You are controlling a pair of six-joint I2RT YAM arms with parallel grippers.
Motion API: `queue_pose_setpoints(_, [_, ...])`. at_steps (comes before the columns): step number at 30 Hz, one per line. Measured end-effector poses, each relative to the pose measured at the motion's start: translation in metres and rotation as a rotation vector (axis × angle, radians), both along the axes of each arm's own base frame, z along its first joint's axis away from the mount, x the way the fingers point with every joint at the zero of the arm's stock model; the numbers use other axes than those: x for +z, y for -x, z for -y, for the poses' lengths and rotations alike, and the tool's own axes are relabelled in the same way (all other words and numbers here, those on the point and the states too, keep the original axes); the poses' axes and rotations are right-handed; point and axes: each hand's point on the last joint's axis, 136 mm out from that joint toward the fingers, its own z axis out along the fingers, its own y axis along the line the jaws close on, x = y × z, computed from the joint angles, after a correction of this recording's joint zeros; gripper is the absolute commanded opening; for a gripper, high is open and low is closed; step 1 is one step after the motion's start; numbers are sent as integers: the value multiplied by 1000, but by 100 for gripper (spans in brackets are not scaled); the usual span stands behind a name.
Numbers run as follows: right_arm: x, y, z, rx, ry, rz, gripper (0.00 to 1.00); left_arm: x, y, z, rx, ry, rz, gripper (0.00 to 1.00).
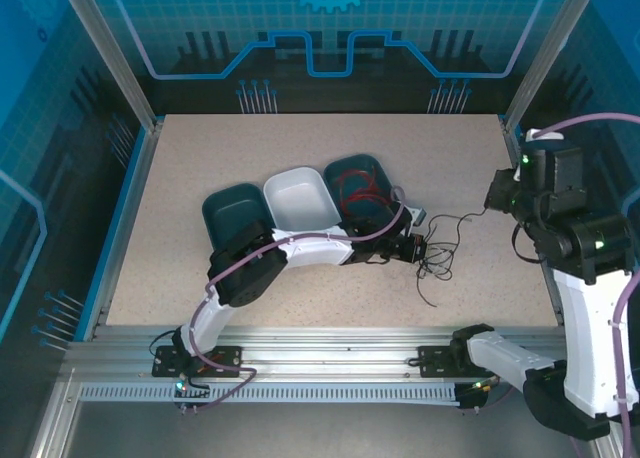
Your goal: Untangle the cables
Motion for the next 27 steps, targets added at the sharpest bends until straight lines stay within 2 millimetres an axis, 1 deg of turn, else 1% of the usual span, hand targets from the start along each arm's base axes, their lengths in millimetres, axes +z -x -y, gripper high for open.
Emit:
queue_pose_setpoints(2, [14, 3, 5, -14, 15, 41, 0, -9, -1, 0, -1, -25, -3, 1])
queue_pose_setpoints(6, [43, 11, 11, -25, 32, 122, 0, -17, -2, 0, 0, -51, -11, 3])
queue_pose_setpoints(8, [62, 16, 14, -27, 43, 176, 0, -15, -4, 1, 1, -58, -7, 3])
queue_pose_setpoints(12, [100, 27, 21, -36, 65, 292, 0, -3, -12, 9, 1, -49, 29, 7])
queue_pose_setpoints(15, [124, 39, 25, -42, 78, 377, 0, 1, -17, 14, 1, -48, 44, 13])
queue_pose_setpoints(17, [136, 48, 28, -44, 80, 428, 0, 0, -19, 16, -3, -55, 53, 14])
queue_pose_setpoints(18, [141, 52, 29, -43, 81, 451, 0, -2, -20, 17, -5, -60, 55, 14])
queue_pose_setpoints(19, [145, 56, 29, -43, 79, 471, 0, -4, -20, 18, -7, -66, 54, 17])
queue_pose_setpoints(21, [153, 64, 29, -32, 71, 511, 0, -7, -22, 19, -8, -78, 56, 26])
queue_pose_setpoints(22, [156, 66, 28, -23, 65, 525, 0, -7, -23, 19, -9, -83, 59, 29])
queue_pose_setpoints(24, [160, 70, 25, -3, 52, 550, 0, -7, -23, 19, -16, -89, 66, 30])
queue_pose_setpoints(27, [162, 69, 18, 33, 36, 559, 0, -5, -24, 19, -23, -90, 81, 33])
